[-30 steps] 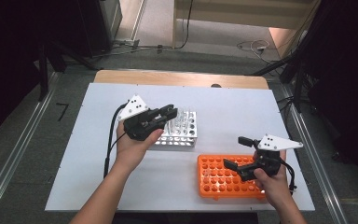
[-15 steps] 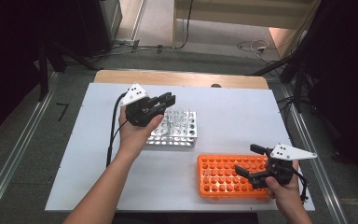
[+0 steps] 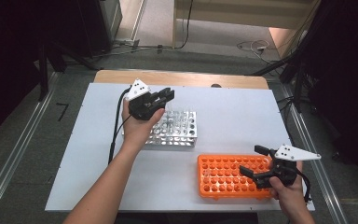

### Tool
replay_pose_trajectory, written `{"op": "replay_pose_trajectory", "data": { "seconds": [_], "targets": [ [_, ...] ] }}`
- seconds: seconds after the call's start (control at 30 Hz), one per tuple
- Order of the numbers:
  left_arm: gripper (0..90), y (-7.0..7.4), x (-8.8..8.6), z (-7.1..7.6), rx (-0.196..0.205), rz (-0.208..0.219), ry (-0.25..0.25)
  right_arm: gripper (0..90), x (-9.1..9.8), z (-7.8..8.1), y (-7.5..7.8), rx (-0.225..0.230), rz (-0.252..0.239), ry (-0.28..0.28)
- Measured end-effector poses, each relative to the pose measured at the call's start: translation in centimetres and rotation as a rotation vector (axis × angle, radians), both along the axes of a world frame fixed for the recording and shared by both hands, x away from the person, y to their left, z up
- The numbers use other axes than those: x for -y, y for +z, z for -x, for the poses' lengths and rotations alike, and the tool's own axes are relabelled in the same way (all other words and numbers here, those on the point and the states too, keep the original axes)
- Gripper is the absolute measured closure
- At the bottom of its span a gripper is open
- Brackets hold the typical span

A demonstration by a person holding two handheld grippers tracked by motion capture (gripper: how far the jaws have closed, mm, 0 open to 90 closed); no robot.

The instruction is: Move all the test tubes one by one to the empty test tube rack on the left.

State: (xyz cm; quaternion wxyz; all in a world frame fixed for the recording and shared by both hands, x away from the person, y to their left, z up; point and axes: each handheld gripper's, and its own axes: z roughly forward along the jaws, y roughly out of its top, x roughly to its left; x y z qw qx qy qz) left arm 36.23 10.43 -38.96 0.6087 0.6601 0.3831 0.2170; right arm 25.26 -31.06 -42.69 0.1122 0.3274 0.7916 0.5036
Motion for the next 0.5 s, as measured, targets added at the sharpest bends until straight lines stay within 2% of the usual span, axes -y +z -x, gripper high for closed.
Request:
{"op": "replay_pose_trajectory", "data": {
  "seconds": [0.23,0.5],
  "targets": [
    [75.5,-0.8,0.4,-1.0,-0.003,-0.028,0.032,0.0,0.1,-0.1,-0.1,-0.002,0.004,-0.006],
    [75.5,-1.8,0.7,-2.1,-0.038,-0.044,0.069,0.0,0.1,-0.1,-0.1,-0.002,0.004,-0.004]
  ]
}}
